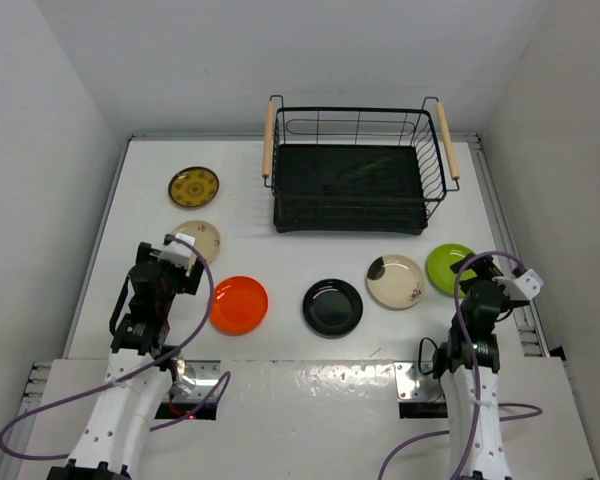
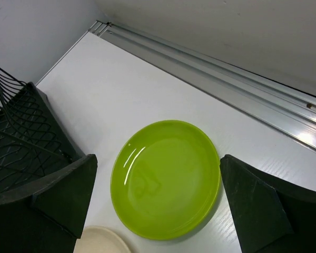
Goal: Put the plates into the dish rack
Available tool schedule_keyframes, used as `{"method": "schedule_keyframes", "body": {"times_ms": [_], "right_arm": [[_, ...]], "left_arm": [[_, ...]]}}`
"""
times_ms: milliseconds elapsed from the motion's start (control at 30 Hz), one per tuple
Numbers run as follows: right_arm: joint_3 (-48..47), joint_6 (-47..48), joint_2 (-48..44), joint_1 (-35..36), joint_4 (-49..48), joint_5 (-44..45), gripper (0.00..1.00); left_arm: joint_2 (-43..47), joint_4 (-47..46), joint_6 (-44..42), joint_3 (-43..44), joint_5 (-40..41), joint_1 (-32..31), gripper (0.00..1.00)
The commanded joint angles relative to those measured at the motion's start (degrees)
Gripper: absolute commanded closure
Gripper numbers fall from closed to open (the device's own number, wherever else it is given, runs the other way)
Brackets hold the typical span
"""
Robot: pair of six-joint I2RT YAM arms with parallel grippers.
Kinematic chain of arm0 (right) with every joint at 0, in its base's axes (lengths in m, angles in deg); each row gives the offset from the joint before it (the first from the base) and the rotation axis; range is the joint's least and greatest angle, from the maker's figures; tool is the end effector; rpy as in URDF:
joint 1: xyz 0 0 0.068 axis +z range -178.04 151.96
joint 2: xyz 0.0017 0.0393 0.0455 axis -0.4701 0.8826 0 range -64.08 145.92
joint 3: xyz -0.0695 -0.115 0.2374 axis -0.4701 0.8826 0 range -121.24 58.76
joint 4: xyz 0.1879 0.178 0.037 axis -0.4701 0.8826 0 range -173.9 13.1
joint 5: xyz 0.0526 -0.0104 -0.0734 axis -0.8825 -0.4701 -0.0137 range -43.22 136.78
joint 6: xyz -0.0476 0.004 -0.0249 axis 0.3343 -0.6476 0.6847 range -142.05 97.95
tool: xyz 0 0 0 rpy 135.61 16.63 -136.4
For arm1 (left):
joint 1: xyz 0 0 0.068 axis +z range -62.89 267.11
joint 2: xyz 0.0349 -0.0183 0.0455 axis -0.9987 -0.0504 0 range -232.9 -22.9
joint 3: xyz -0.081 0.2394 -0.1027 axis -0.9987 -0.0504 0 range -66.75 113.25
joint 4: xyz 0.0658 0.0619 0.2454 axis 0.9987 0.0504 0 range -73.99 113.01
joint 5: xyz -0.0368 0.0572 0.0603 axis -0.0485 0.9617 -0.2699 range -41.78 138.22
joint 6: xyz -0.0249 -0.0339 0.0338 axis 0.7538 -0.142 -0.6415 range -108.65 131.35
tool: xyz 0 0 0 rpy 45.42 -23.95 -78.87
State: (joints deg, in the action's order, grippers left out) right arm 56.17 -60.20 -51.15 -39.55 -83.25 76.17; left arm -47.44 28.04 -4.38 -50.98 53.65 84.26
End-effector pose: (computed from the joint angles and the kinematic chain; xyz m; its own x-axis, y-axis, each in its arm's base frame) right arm 0.1117 -0.0406 0.1676 0.2522 0.4980 -0.8297 0.6232 0.5723 0.5330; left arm 0.1336 -0.0032 0.2062 -0.3519 0.2877 -0.8907 0.0588 0.9565 0.2857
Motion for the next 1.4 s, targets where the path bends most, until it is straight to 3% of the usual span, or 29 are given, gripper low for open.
{"method": "schedule_keyframes", "body": {"times_ms": [0, 67, 133, 200, 333, 367, 467, 500, 567, 600, 633, 700, 767, 867, 900, 1067, 1300, 1367], "right_arm": [[-1.6, 0.8, 0.7, -0.1, -0.8, 0.9, 0.0], [-2.0, 2.8, 1.4, -0.2, -1.3, 0.2, 0.0], [-3.6, 6.0, 2.2, -0.2, -2.9, -1.1, 0.0], [-6.4, 7.9, 4.7, -0.1, -4.8, -2.2, 0.0], [-13.7, 14.1, 14.1, -0.2, -6.2, -5.3, 0.0], [-17.1, 15.4, 16.1, -0.2, -5.7, -6.0, 0.0], [-24.9, 17.1, 23.4, -0.2, -3.6, -9.2, 0.0], [-27.3, 17.1, 26.6, -0.1, -3.5, -11.5, 0.0], [-29.5, 16.8, 28.0, -0.1, -3.8, -16.2, 0.0], [-30.4, 16.9, 29.2, -0.1, -4.1, -20.6, 0.0], [-30.6, 17.1, 29.4, -0.1, -5.8, -21.7, 0.0], [-30.5, 16.7, 29.6, 0.0, -8.1, -23.3, 0.0], [-30.5, 15.2, 29.5, -0.1, -10.0, -23.6, 0.0], [-30.7, 15.4, 31.2, 0.0, -12.8, -25.8, 0.0], [-31.3, 15.6, 31.6, 0.1, -12.8, -26.0, 0.0], [-34.1, 13.6, 35.0, 0.3, -12.1, -27.5, 0.0], [-36.8, 12.0, 38.2, 3.9, -13.6, -28.8, 0.05], [-38.3, 12.7, 39.0, 5.6, -13.0, -28.5, 0.06]], "left_arm": [[0.0, -3.2, 1.3, 0.0, 0.3, 0.7, 0.01], [-1.6, -2.5, -1.7, 0.5, -1.0, 0.7, 0.01], [-4.9, 2.0, -10.5, 3.1, -8.3, 0.7, 0.01], [-7.4, 4.5, -14.1, 8.4, -12.4, 0.7, 0.01], [-16.2, 6.5, -11.6, 21.2, -11.4, -1.2, 0.03], [-22.3, 8.7, -9.3, 24.4, -11.4, -1.8, 0.03], [-35.1, 18.2, -3.9, 40.9, -11.4, -1.1, 0.06], [-45.3, 21.6, -2.7, 51.2, -13.8, -0.3, 0.07], [-56.7, 33.4, 0.4, 62.8, -17.6, 2.3, 0.11], [-68.3, 37.7, 1.2, 75.0, -23.6, 3.4, 0.14], [-74.3, 45.8, 2.1, 81.4, -27.1, 5.7, 0.19], [-84.2, 49.0, 6.6, 91.7, -34.0, 8.1, 0.22], [-86.6, 40.1, 6.3, 92.6, -32.0, 10.1, 0.2], [-92.8, 31.7, 13.4, 93.0, -31.3, 16.8, 0.18], [-95.4, 31.6, 16.7, 95.1, -32.4, 18.0, 0.18], [-106.0, 30.9, 14.6, 105.6, -28.1, 18.6, 0.17], [-114.9, 28.1, 16.6, 107.5, -29.8, 20.3, 0.16], [-117.2, 28.1, 17.2, 106.9, -32.5, 20.3, 0.19]]}}
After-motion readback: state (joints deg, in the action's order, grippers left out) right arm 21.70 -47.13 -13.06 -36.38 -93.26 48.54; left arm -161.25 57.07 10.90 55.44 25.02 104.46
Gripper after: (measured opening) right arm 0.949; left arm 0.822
